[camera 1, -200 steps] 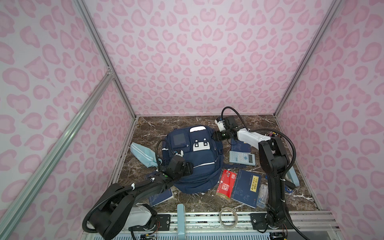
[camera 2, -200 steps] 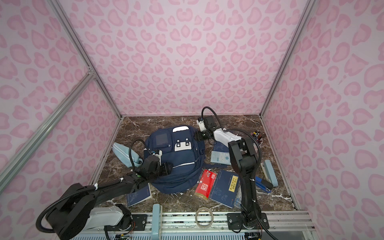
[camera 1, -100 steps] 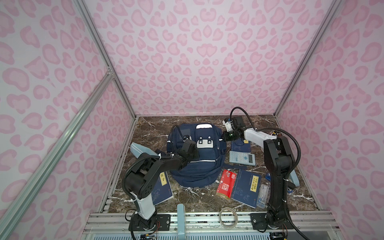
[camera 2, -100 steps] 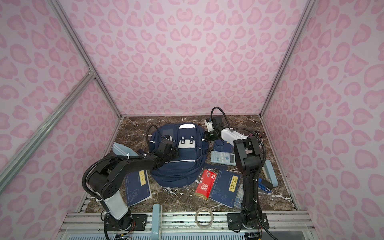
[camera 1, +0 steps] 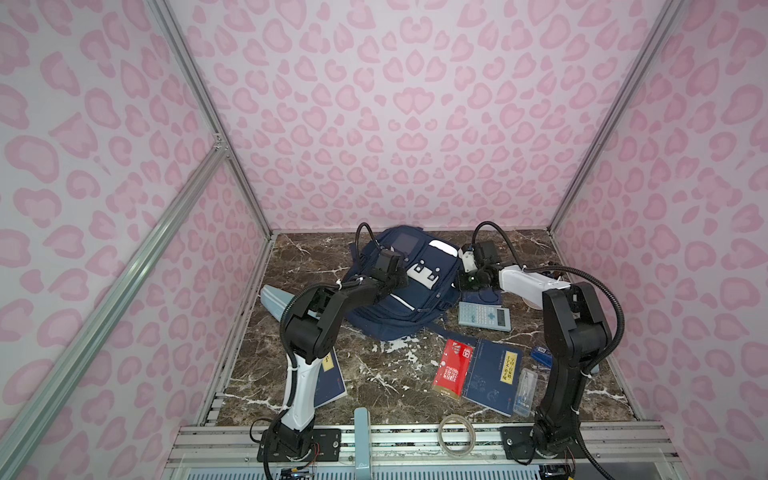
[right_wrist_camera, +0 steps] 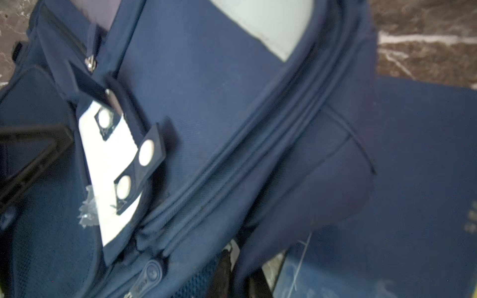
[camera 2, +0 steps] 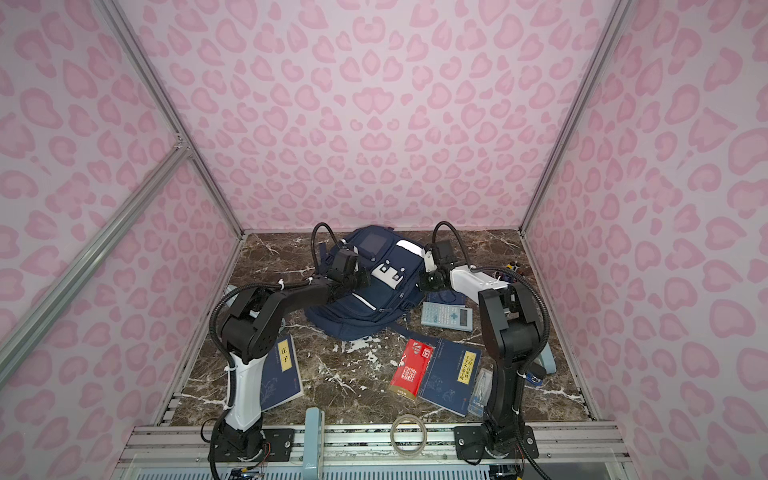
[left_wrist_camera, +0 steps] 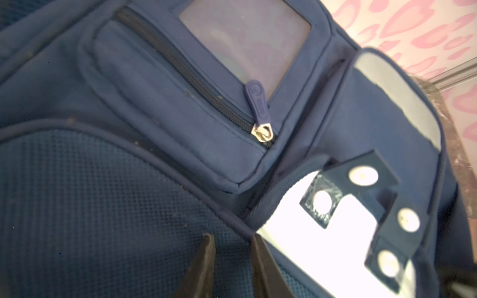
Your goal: Pack the student bag
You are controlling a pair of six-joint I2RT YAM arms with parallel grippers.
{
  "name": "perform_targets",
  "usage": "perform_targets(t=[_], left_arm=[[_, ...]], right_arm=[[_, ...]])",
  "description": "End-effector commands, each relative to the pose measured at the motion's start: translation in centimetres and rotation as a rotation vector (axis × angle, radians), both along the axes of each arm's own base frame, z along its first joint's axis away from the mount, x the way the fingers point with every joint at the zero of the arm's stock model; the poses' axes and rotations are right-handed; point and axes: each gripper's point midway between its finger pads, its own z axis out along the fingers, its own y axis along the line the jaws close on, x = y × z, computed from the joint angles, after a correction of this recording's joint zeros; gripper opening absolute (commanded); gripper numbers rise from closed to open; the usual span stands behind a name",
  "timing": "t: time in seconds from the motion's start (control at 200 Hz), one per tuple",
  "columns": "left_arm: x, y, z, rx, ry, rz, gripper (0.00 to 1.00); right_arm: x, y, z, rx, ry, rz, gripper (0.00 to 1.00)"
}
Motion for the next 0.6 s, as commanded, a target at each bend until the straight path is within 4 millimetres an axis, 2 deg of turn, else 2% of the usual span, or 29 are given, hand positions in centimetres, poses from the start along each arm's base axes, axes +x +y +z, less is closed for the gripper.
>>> perform_targets(t=[0.0, 0.135, 0.21, 0.225, 0.29, 0.305, 0.345, 0.355, 0.445, 0.535, 0.595], left_arm=[[-0.9, -2.0, -0.2, -0.051, 0.059, -0.076, 0.30], [-0.6, -1.6, 2.8, -0.049, 0.011, -0.075, 0.32], [-1.0, -0.9, 5.2, -0.040, -0.020, -0.076, 0.35], [-1.2, -0.8, 5.8, -0.040, -0.029, -0.076, 0.42], [-2.2, 0.3, 8.1, -0.040, -0.064, -0.060, 0.58], [-2.8, 0.7, 7.9, -0.035, -0.058, -0.057, 0.61], [-4.1, 1.4, 8.9, -0.047, -0.079, -0.055, 0.68], [-4.2, 1.4, 9.8, -0.058, -0.094, -0.053, 0.70], [-8.4, 2.4, 10.8, -0.109, -0.093, -0.070, 0.71], [-13.2, 3.0, 10.5, -0.157, -0.090, -0.085, 0.71], [-16.2, 3.6, 8.7, -0.178, -0.044, -0.094, 0.71]], right_arm=[[-1.9, 1.5, 0.3, 0.014, 0.014, 0.028, 0.17], [-3.7, 2.0, 1.9, -0.007, -0.016, 0.048, 0.24], [-4.3, 1.6, 2.9, -0.025, -0.039, 0.049, 0.34], [-4.3, 1.5, 3.0, -0.029, -0.043, 0.046, 0.37], [-4.2, 0.5, 3.7, -0.064, -0.069, 0.017, 0.51], [-4.1, 0.2, 3.9, -0.069, -0.073, 0.008, 0.55], [-3.7, -0.3, 4.0, -0.070, -0.073, -0.016, 0.63], [-3.6, -0.4, 4.0, -0.066, -0.071, -0.019, 0.65], [-2.3, -0.7, 4.2, -0.011, -0.052, -0.042, 0.75], [-0.4, -1.0, 3.8, -0.004, -0.035, -0.065, 0.77], [0.9, -1.5, 3.2, -0.027, -0.021, -0.083, 0.77]])
